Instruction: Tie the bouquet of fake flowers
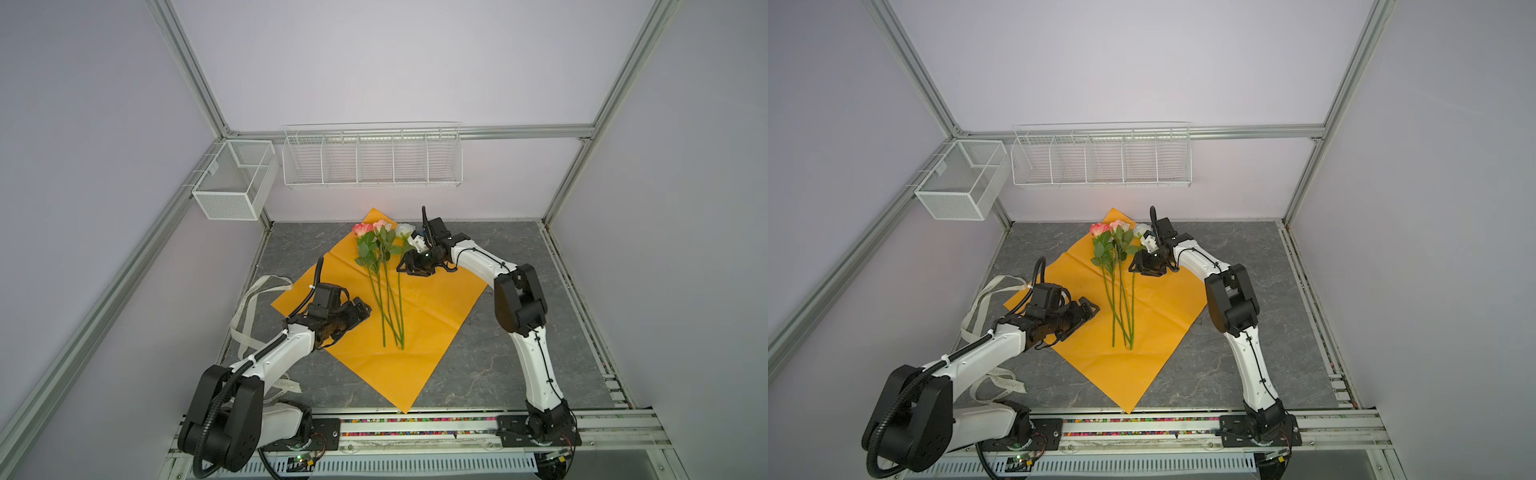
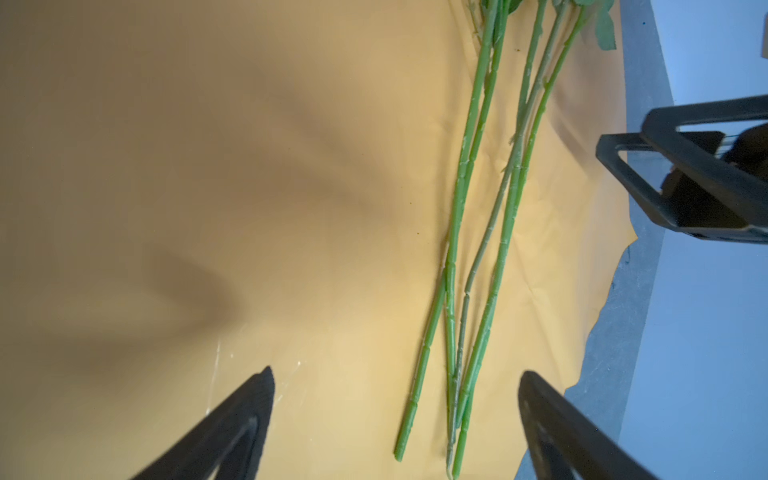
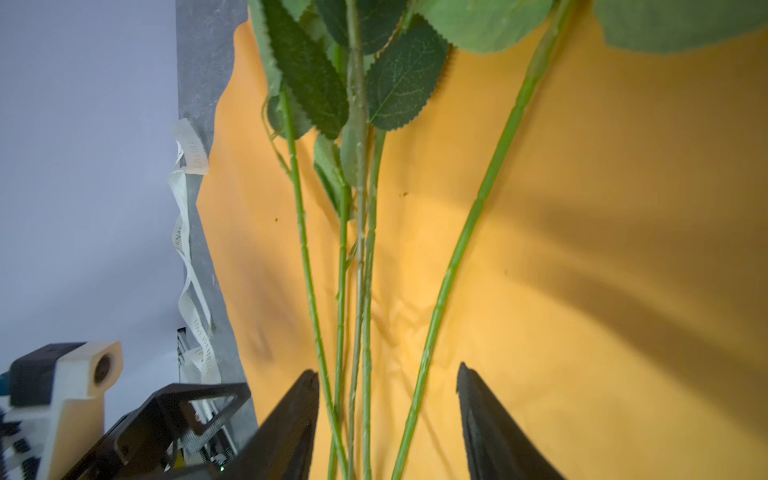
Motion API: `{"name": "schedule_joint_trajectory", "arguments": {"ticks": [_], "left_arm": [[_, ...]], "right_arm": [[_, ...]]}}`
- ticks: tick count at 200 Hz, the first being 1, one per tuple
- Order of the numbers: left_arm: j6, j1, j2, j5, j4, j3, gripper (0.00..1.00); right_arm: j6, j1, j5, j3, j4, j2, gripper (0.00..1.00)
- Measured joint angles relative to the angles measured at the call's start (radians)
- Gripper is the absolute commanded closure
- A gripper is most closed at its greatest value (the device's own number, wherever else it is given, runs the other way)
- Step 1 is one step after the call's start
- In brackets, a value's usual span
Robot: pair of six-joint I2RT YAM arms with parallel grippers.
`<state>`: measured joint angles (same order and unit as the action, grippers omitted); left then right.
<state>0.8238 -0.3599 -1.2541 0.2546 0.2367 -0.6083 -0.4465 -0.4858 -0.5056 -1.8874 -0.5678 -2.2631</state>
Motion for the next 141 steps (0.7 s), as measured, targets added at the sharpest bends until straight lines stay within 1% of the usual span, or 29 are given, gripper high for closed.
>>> {"name": "schedule_joint_trajectory", "arguments": {"ticks": [17, 30, 64, 87, 93, 101, 118, 141], "left_arm": [[-0.007, 0.0, 0.031, 0.005, 0.031, -0.001, 0.07], [-0.012, 0.0, 0.06, 0.005, 0.056, -0.002, 0.06], [-0.014, 0.0, 0.156, 0.013, 0.122, -0.002, 0.05], [-0.014, 0.0, 0.216, 0.025, 0.166, 0.0, 0.04], [-0.014, 0.0, 0.23, 0.028, 0.176, 0.001, 0.04], [-0.013, 0.0, 0.246, 0.032, 0.188, 0.005, 0.04], [-0.011, 0.0, 0.283, 0.037, 0.212, 0.021, 0.03], [-0.006, -0.001, 0.319, 0.042, 0.238, 0.04, 0.03]], "right_arm": [[0.006, 0.003, 0.03, 0.127, 0.007, 0.132, 0.42], [-0.003, 0.003, 0.054, 0.264, 0.032, 0.252, 0.42], [-0.11, -0.018, 0.101, 0.672, 0.098, 0.573, 0.42], [-0.217, -0.092, 0.121, 0.906, 0.134, 0.728, 0.41], [-0.249, -0.115, 0.121, 0.958, 0.144, 0.76, 0.38], [-0.288, -0.148, 0.121, 1.018, 0.155, 0.798, 0.38], [-0.374, -0.211, 0.128, 1.109, 0.179, 0.86, 0.34], [-0.496, -0.301, 0.168, 1.202, 0.249, 0.934, 0.29]]}}
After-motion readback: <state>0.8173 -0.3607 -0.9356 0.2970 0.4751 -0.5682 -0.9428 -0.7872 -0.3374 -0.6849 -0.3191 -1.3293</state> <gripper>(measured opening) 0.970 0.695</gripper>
